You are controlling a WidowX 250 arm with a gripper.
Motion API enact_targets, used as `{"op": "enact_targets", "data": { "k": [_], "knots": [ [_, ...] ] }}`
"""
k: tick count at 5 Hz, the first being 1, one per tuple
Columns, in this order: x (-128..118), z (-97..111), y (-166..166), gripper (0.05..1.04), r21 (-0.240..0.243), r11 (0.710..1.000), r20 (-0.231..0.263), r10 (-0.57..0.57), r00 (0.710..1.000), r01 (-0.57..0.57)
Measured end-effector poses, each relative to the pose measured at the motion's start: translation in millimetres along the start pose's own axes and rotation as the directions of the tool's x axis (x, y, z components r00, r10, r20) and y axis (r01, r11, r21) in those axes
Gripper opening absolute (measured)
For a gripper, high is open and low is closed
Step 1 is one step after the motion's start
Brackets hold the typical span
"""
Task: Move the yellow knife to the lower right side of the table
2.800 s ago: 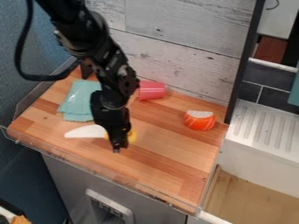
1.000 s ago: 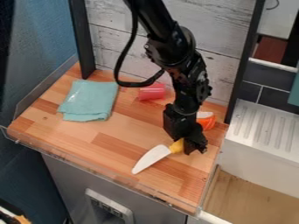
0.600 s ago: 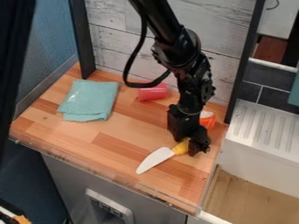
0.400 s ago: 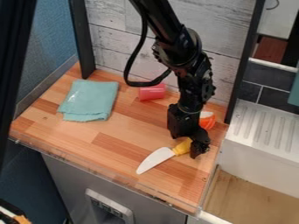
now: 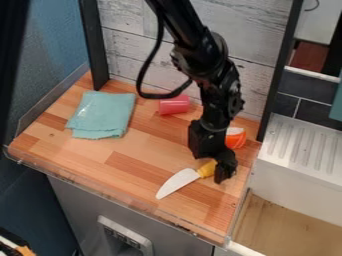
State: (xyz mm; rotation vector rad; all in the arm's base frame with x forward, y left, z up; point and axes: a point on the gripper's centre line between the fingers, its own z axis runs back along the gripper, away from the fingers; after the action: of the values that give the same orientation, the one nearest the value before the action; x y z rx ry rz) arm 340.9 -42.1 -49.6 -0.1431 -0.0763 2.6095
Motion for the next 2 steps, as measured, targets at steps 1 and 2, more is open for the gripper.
{"op": "enact_targets", "data": {
  "k": [1, 2],
  "knots": [
    [-0.9, 30.5, -4.0, 1.001, -0.039, 0.999, -0.056, -0.026, 0.998, 0.024],
    [1.6, 48.5, -5.9, 1.001, -0.063, 0.997, -0.078, -0.04, 0.996, 0.035]
  ]
}}
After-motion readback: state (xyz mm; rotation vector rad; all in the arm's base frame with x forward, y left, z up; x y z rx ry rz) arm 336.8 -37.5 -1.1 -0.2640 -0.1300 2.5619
